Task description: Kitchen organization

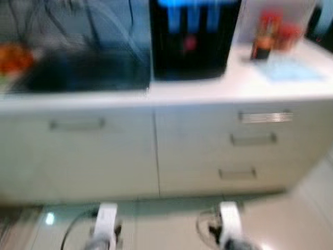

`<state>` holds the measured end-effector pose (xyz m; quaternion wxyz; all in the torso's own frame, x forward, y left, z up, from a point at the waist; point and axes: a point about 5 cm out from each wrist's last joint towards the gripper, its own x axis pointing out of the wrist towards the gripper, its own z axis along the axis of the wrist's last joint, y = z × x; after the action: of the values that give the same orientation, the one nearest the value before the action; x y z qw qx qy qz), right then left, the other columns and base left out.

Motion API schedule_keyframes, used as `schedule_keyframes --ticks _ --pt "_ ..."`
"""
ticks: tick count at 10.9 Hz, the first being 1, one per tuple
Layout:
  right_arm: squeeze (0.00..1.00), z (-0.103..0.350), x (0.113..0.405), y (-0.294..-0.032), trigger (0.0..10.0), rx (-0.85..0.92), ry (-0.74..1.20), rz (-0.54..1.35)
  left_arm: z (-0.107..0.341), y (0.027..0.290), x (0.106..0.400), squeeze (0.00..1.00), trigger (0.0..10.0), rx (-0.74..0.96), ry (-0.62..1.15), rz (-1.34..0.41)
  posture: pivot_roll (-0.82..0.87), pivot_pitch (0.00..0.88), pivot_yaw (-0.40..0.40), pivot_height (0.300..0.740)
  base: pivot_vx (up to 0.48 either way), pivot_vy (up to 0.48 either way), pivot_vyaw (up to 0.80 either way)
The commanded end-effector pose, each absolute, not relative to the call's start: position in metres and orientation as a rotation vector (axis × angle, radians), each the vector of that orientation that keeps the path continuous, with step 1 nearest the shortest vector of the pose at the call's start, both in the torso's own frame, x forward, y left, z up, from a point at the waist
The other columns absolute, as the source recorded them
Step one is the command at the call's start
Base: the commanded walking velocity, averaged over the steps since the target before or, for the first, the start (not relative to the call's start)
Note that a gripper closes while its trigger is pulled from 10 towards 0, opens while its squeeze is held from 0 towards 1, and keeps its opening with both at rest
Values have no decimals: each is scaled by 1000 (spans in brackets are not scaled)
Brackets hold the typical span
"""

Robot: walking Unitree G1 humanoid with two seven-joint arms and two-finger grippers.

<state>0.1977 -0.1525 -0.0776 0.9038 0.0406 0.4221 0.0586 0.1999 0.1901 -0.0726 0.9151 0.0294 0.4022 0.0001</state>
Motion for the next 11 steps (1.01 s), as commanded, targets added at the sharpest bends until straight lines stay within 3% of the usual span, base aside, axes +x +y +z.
schedule_keyframes --ticks 1,7,11 --pt "0 -77 198 -159 10000 83 875 92 -75 188 196 0 10000 50 842 2 89 0 57 740 0 0 0" --pt "0 -77 198 -162 10000 87 879 91 -75 187 196 0 10000 26 844 20 91 0 49 740 0 0 0" --pt "0 -78 197 -162 10000 80 886 109 -77 188 193 0 10000 30 856 24 95 0 44 740 0 328 0"
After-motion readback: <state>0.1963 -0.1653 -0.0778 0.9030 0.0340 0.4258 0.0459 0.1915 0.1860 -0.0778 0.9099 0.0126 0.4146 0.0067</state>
